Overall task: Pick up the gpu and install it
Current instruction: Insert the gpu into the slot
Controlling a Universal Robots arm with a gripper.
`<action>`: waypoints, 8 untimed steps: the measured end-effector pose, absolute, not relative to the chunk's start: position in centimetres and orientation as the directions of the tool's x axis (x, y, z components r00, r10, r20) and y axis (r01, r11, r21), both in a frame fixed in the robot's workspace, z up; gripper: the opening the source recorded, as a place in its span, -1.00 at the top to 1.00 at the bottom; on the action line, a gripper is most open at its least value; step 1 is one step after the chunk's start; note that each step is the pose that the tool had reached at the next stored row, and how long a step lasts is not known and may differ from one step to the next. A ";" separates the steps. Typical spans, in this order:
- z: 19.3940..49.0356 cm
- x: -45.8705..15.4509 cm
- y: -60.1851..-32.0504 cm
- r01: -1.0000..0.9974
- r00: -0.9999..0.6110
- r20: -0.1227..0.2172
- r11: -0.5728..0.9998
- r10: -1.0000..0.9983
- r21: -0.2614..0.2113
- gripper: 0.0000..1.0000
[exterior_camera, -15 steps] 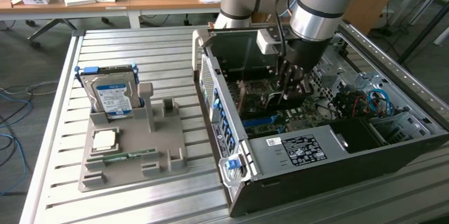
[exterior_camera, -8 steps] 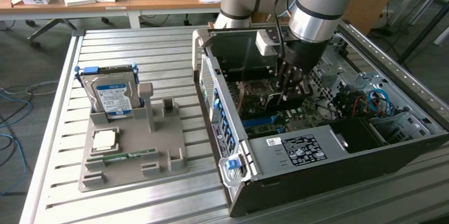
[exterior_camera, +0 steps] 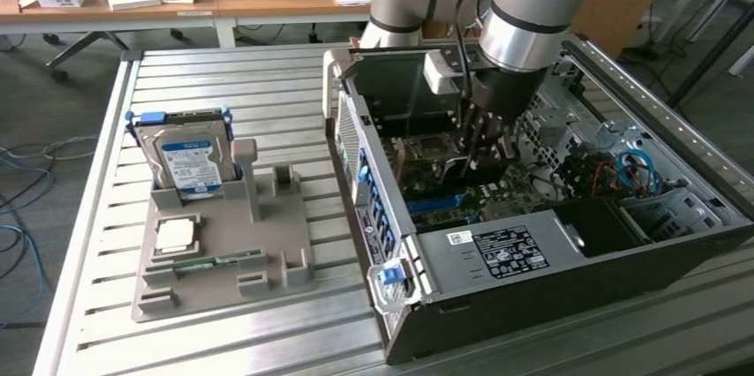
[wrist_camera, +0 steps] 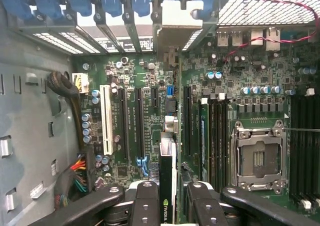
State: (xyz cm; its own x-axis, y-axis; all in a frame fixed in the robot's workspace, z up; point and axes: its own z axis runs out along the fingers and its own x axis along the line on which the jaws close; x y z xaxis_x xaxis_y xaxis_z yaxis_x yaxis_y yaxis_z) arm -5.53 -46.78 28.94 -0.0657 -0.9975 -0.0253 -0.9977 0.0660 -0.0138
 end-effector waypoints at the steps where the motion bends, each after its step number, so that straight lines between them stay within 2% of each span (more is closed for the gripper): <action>1: 28.9 -5.5 -46.8 -0.998 -0.066 -0.025 0.066 -0.998 -0.014 0.47; 8: 28.4 -5.6 -46.8 -0.998 -0.066 -0.025 0.066 -0.998 -0.014 0.47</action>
State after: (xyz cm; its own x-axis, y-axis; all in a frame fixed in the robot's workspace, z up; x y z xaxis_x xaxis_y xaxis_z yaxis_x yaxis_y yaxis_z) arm -5.63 -46.78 28.43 -0.0656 -0.9975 -0.0252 -0.9977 0.0660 -0.0138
